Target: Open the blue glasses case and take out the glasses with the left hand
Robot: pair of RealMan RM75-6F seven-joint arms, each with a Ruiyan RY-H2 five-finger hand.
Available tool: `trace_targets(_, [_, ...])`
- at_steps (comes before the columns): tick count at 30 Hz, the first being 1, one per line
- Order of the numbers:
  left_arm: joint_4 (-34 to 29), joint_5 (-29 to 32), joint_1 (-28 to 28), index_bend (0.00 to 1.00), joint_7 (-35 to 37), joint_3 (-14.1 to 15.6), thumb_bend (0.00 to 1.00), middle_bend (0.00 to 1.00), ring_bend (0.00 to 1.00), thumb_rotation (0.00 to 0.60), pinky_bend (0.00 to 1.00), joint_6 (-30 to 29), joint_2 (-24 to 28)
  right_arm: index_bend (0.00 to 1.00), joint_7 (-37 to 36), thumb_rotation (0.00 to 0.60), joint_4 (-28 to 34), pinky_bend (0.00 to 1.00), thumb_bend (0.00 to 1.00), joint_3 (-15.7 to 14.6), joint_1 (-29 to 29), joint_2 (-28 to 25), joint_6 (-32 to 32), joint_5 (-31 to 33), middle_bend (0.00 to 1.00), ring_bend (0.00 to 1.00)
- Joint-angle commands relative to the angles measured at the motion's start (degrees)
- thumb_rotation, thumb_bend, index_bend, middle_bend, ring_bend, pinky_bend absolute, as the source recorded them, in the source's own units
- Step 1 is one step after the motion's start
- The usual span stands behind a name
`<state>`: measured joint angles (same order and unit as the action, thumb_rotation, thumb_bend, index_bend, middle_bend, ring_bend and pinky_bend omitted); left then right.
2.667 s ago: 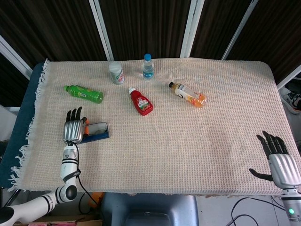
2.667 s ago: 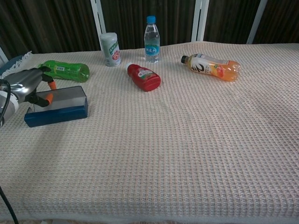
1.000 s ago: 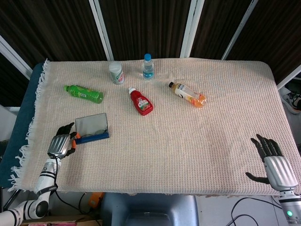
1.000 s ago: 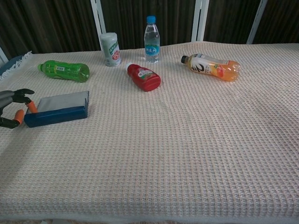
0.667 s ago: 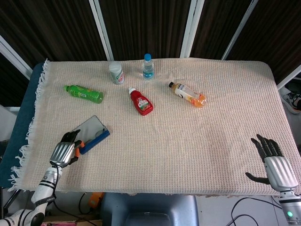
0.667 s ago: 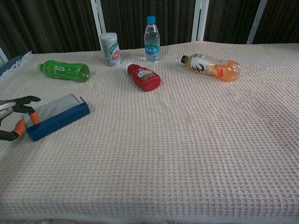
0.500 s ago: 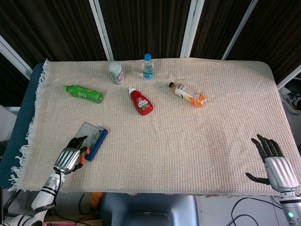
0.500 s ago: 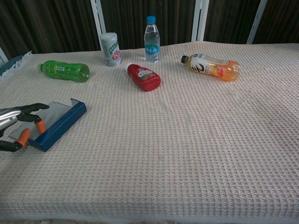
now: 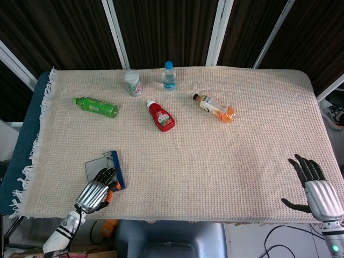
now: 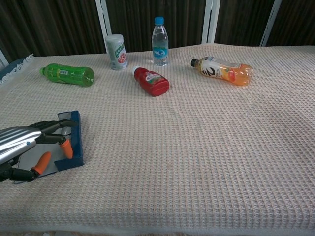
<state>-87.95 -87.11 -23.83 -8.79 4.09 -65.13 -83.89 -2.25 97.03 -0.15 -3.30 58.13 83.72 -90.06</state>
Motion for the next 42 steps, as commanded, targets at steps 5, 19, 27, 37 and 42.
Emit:
trace_targets(5, [-0.35,0.6,-0.26,0.32,-5.49,-0.69,0.73,0.0,0.0,0.6,0.0,0.65,-3.52,0.0,-1.34,0.6,-0.23,0.0,0.18,-0.17,0.39,-0.43,0.89,-0.78,0.0,0.0])
trace_targets(19, [4.2,4.43,-2.58,0.31,-6.4,-6.54,0.73,0.0,0.0,0.6,0.0,1.14,-8.75,0.0,-2.85,0.6,-0.65,0.0,0.18,-0.12,0.81,-0.94,1.8,-1.13,0.0,0.0])
trace_targets(27, [1.11,5.91,-4.78,0.35,-4.02,-10.7,0.73,0.0,0.0,0.6,0.0,1.51,-4.11,0.0,-2.83,0.6,-0.7,0.0,0.18,-0.18,0.85,-0.96,1.73,-1.25,0.0,0.0])
trace_targets(37, [2.27,18.72,-8.42,0.45,-6.74,-14.92,0.75,0.0,0.0,0.6,0.0,9.91,0.51,0.0,-2.11,0.6,-0.56,0.0,0.18,-0.16,0.81,-0.69,1.54,-1.22,0.0,0.0])
trace_targets(42, [5.64,22.33,-9.48,0.46,-6.67,-14.29,0.75,0.0,0.0,0.6,0.0,13.05,-0.18,0.0,-1.86,0.6,-0.48,0.0,0.18,-0.2,0.71,-0.65,1.27,-1.22,0.0,0.0])
